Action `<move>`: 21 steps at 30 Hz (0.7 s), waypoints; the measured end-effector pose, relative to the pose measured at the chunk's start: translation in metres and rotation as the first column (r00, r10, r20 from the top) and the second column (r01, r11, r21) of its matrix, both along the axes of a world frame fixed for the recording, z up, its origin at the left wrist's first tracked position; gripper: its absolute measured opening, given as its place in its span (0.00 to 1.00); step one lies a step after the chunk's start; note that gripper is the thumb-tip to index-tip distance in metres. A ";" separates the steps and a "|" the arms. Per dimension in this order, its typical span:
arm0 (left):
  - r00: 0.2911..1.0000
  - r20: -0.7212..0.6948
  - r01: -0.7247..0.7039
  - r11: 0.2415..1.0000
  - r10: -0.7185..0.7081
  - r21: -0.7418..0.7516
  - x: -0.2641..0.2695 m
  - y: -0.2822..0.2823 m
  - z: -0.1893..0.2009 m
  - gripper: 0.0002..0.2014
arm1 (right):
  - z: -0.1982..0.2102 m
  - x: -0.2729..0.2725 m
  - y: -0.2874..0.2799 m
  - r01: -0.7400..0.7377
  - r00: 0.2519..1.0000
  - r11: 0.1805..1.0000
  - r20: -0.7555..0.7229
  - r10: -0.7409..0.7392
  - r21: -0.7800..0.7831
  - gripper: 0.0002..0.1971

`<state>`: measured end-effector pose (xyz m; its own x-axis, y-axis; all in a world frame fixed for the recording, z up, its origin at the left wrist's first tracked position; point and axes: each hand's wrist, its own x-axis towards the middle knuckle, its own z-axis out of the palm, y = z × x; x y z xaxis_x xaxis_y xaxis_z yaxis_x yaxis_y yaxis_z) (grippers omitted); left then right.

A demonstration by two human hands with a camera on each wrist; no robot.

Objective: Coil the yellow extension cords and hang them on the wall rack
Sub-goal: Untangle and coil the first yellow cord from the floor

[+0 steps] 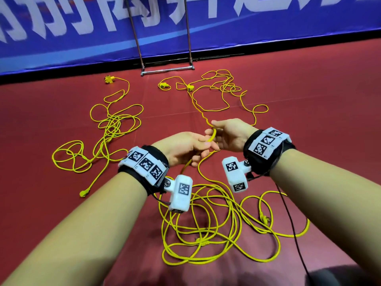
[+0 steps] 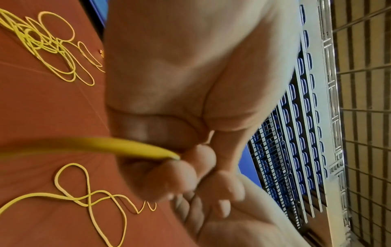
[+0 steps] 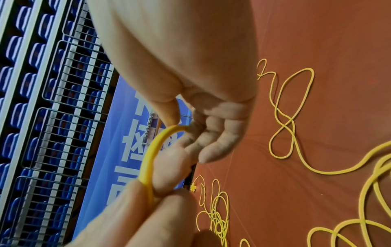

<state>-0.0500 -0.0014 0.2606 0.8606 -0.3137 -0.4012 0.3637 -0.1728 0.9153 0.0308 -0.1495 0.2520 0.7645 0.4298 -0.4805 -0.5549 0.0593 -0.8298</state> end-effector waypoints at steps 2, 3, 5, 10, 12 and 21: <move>0.999 -0.009 0.047 0.998 -0.046 0.034 -0.002 0.000 0.003 0.10 | 0.000 -0.002 0.001 -0.012 1.000 1.000 0.014 0.012 -0.020 0.09; 0.999 -0.016 0.045 0.997 -0.044 0.066 -0.003 0.000 0.003 0.11 | -0.001 -0.002 0.001 -0.028 0.999 0.999 0.037 0.029 -0.025 0.08; 0.999 -0.030 -0.006 0.990 0.011 0.143 -0.004 0.001 0.003 0.15 | -0.002 -0.002 0.002 -0.093 0.990 0.995 0.104 0.096 -0.029 0.10; 0.892 -0.045 -0.447 0.893 0.449 0.063 0.007 0.015 -0.010 0.10 | -0.005 -0.005 0.006 -0.251 0.943 0.964 0.201 0.264 -0.086 0.19; 0.822 -0.086 -0.567 0.822 0.562 -0.051 0.011 0.022 -0.011 0.10 | -0.004 -0.008 0.008 -0.317 0.916 0.943 0.224 0.332 -0.102 0.20; 0.642 -0.218 -0.750 0.544 0.735 -0.375 0.020 0.036 -0.005 0.13 | -0.004 -0.020 0.012 -0.611 0.731 0.759 0.209 0.650 -0.225 0.20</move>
<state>-0.0303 0.0343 0.2551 0.8509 0.2993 -0.4318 0.2200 0.5433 0.8102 0.0108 -0.1370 0.2483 0.4427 0.8054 -0.3942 -0.1887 -0.3461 -0.9190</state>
